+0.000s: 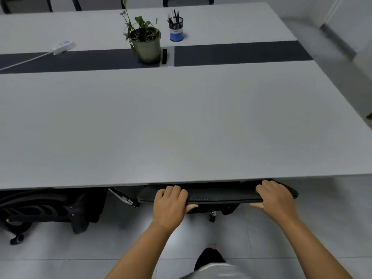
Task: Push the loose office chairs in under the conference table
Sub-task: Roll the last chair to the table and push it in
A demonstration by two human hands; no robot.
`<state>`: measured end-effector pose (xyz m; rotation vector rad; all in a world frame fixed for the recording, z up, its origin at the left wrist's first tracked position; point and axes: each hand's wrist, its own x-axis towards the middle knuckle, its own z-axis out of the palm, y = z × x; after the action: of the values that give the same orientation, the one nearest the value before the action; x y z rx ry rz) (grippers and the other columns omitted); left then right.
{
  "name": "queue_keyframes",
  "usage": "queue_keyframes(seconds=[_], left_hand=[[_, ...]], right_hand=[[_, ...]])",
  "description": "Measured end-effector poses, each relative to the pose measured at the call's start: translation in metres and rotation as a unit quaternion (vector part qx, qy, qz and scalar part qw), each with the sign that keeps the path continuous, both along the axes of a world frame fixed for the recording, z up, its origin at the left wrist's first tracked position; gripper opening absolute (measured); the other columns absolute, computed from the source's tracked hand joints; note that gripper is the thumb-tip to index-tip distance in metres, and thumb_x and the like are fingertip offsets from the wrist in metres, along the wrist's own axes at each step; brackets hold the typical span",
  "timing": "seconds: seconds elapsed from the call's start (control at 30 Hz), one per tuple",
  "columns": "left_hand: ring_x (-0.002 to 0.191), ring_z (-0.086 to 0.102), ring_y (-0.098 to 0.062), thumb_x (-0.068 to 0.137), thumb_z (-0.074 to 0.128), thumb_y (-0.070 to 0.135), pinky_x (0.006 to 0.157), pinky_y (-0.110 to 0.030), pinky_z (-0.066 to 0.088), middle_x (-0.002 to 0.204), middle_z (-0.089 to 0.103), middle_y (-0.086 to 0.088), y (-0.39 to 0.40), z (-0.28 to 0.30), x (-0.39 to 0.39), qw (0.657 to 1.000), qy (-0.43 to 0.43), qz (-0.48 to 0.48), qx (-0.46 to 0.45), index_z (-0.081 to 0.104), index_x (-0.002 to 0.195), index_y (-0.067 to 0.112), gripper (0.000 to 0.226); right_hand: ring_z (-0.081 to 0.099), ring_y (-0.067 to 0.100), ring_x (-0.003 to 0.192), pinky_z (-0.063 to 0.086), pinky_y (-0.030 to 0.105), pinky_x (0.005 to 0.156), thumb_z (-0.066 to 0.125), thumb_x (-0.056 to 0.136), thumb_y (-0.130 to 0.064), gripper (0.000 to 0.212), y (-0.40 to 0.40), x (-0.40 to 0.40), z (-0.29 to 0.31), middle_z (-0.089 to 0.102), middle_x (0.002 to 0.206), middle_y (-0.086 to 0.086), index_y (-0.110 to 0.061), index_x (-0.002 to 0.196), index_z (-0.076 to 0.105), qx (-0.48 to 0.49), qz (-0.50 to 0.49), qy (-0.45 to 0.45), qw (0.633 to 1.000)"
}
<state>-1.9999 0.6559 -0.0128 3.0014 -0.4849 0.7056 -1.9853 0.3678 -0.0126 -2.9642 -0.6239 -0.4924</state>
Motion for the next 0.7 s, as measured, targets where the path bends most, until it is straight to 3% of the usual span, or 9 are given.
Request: queue_keyframes(seconds=[0.07,0.13,0.27,0.47,0.57,0.7], left_hand=[[0.056,0.038,-0.016,0.09,0.023,0.057,0.057,-0.026,0.023,0.052,0.053,0.002,-0.005,-0.008,0.002,0.999,-0.044,-0.011,-0.01,0.036,0.069,0.019,0.046],[0.06,0.029,-0.016,0.091,0.021,0.056,0.056,-0.026,0.023,0.051,0.053,0.002,-0.009,-0.012,0.003,0.997,-0.074,-0.014,-0.014,0.037,0.068,0.019,0.046],[0.06,0.028,-0.017,0.09,0.023,0.057,0.056,-0.026,0.023,0.051,0.054,0.001,-0.009,-0.016,0.001,0.994,-0.104,-0.012,-0.013,0.038,0.068,0.018,0.047],[0.062,0.03,-0.018,0.09,0.022,0.058,0.056,-0.027,0.024,0.051,0.056,-0.001,-0.009,-0.015,0.0,0.994,-0.106,0.002,-0.013,0.038,0.069,0.018,0.047],[0.062,0.03,-0.018,0.089,0.022,0.06,0.056,-0.027,0.024,0.052,0.056,-0.001,-0.008,-0.012,0.0,0.996,-0.086,0.01,-0.02,0.038,0.07,0.018,0.048],[0.064,0.031,-0.015,0.089,0.02,0.06,0.059,-0.025,0.025,0.054,0.056,0.0,-0.009,-0.003,-0.007,0.998,-0.035,0.011,-0.044,0.039,0.072,0.019,0.048]], right_hand=[[0.043,0.022,0.039,0.027,0.026,0.041,0.053,0.068,-0.05,0.04,-0.009,0.007,-0.001,0.046,0.048,0.006,-0.012,0.059,0.044,0.003,0.019,-0.021,1.0],[0.043,0.021,0.041,0.022,0.025,0.045,0.046,0.071,-0.052,0.043,-0.016,0.008,-0.005,0.046,0.049,0.005,-0.011,0.056,0.045,0.006,0.028,-0.033,0.999],[0.042,0.018,0.042,0.024,0.026,0.042,0.03,0.087,-0.058,0.06,-0.014,0.006,-0.007,0.046,0.049,0.004,-0.011,0.053,0.046,0.029,0.022,-0.037,0.999],[0.041,0.018,0.044,0.016,0.029,0.051,0.045,0.074,-0.056,0.042,-0.011,0.004,-0.005,0.046,0.051,0.002,-0.017,0.065,0.036,0.015,0.026,-0.032,0.999],[0.042,0.017,0.045,0.02,0.024,0.049,0.05,0.068,-0.054,0.04,-0.01,0.003,-0.005,0.046,0.052,0.001,-0.016,0.062,0.04,0.016,0.022,-0.024,0.999],[0.046,0.018,0.043,0.031,0.023,0.04,0.057,0.062,-0.059,0.049,-0.01,0.001,0.001,0.047,0.051,0.0,-0.012,0.054,0.051,0.042,0.003,0.055,0.998]])
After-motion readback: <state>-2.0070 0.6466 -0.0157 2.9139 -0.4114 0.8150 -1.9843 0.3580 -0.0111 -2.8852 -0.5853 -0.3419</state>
